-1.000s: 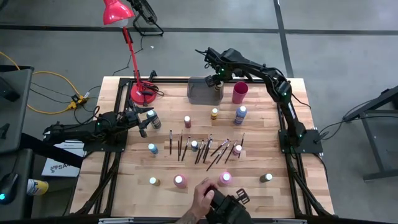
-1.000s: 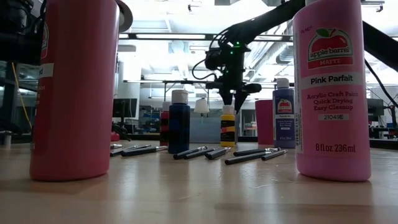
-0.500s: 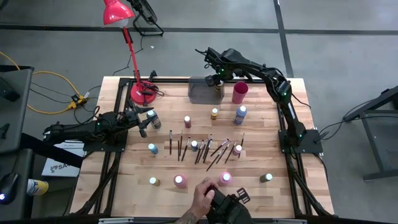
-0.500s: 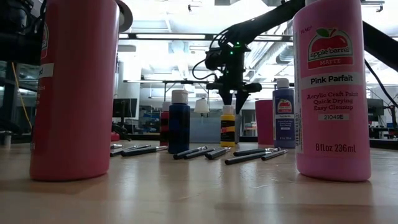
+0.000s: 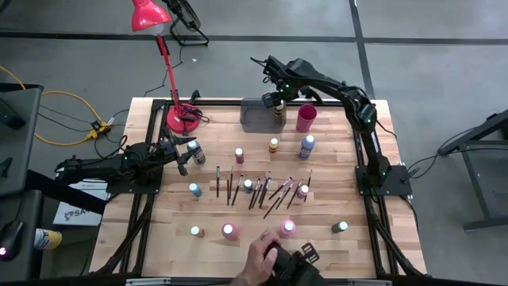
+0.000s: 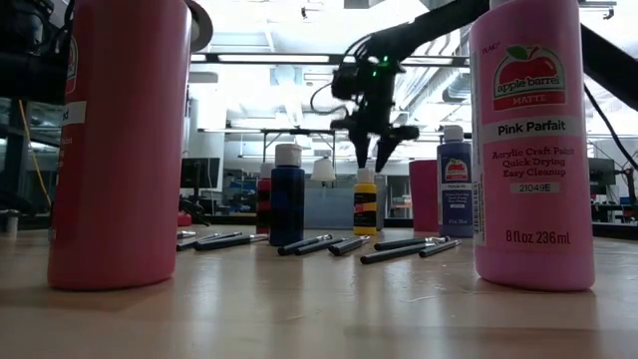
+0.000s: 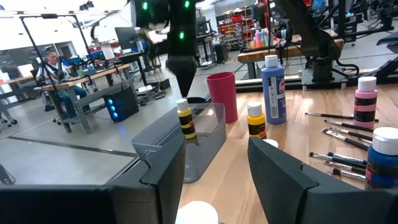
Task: Pick & Place Paint Supplies
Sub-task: Put the small yellow paint bottle into the black bin
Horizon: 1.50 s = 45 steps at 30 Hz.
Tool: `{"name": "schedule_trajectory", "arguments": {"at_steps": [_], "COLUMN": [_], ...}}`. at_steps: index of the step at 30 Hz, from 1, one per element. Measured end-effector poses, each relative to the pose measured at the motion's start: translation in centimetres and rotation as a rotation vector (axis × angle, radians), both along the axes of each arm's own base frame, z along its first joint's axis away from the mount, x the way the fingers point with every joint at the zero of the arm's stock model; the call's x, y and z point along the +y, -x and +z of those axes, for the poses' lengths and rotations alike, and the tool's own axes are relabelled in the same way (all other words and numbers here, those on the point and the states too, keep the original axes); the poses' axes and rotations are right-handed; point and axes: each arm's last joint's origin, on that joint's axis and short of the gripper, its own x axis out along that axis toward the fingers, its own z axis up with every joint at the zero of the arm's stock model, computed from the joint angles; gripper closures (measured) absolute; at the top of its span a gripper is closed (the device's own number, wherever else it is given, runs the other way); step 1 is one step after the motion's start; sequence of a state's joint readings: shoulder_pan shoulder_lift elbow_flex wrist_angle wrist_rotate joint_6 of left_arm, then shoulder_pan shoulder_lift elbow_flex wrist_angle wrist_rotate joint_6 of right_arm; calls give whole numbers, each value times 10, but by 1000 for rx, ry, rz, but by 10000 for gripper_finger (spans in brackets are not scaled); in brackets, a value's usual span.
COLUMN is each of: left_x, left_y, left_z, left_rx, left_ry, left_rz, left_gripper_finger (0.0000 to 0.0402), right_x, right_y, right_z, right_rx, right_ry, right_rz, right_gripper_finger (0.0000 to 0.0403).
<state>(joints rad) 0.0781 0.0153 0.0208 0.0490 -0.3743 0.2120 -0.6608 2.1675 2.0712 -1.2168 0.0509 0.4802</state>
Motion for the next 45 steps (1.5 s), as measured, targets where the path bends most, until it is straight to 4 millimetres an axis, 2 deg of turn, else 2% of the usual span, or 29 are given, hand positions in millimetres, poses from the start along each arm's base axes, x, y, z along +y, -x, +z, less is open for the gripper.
{"name": "schedule_trajectory", "arguments": {"at_steps": [5, 9, 19, 23, 27, 32, 45], "left_x": [0, 0, 0, 0, 0, 0, 0], "left_y": [0, 0, 0, 0, 0, 0, 0], "left_z": [0, 0, 0, 0, 0, 0, 0], "left_rx": [0, 0, 0, 0, 0, 0, 0], "left_ry": [0, 0, 0, 0, 0, 0, 0], "left_rz": [0, 0, 0, 0, 0, 0, 0], "left_gripper_finger": [231, 231, 231, 231, 231, 231, 231], "right_x": [23, 47, 115, 135, 141, 141, 140], "right_y": [5, 3, -26, -33, -36, -41, -42], "right_z": [20, 24, 14, 6, -7, -21, -34], "right_rx": [-26, 35, 127, 168, 203, 163, 154], "right_ry": [-98, -162, -184, -166, -122, -104, -101], "right_rz": [45, 87, 325, 396, 427, 415, 400], "right_gripper_finger": [222, 222, 222, 222, 222, 222, 230]}}
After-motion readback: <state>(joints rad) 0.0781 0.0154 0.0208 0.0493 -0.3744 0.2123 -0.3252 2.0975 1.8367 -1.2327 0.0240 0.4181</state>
